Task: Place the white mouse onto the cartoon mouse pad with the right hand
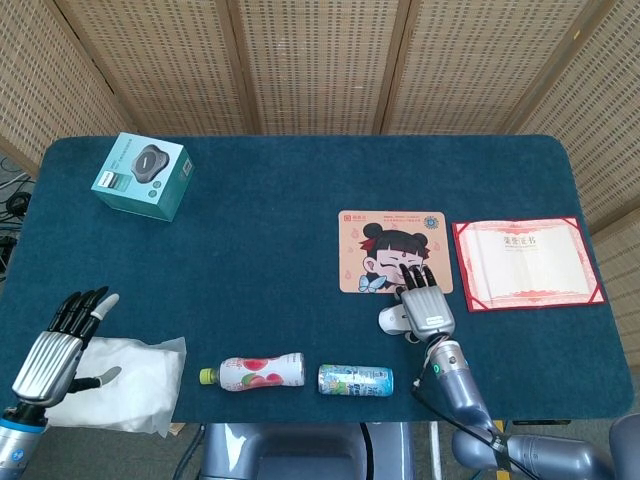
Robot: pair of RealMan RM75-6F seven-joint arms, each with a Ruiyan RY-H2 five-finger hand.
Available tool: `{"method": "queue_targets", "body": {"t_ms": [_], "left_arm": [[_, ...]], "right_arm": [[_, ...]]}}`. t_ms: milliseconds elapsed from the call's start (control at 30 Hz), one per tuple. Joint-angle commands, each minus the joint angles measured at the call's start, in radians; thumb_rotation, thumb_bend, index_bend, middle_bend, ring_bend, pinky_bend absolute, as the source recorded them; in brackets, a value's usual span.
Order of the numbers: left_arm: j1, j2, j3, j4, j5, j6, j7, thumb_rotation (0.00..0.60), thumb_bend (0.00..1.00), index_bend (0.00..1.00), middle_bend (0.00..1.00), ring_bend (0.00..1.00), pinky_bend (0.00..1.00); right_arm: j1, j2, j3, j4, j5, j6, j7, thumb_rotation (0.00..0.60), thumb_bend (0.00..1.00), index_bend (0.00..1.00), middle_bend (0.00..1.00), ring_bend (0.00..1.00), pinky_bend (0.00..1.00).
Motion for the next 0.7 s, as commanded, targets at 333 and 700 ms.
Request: {"method": "queue_targets", "body": {"t_ms": [333,700], "left_arm": [[0.000,0.000,0.001,-0.001,0.002,0.002,0.001,0.600,0.15,0.00,0.00,0.00,0.00],[0.000,0.002,0.002,-0.001,0.004,0.003,-0.003,0.600,0.15,0.00,0.00,0.00,0.00]], "right_arm": [[0.007,-0.016,-0.015,0.027,0.002,-0.001,0.012,0.600,0.00,0.37,0.00,0.00,0.00],[0.017,-0.034,-0.023,0.038,0.002,0.010,0.008,0.600,0.00,0.42,0.00,0.00,0.00]]}}
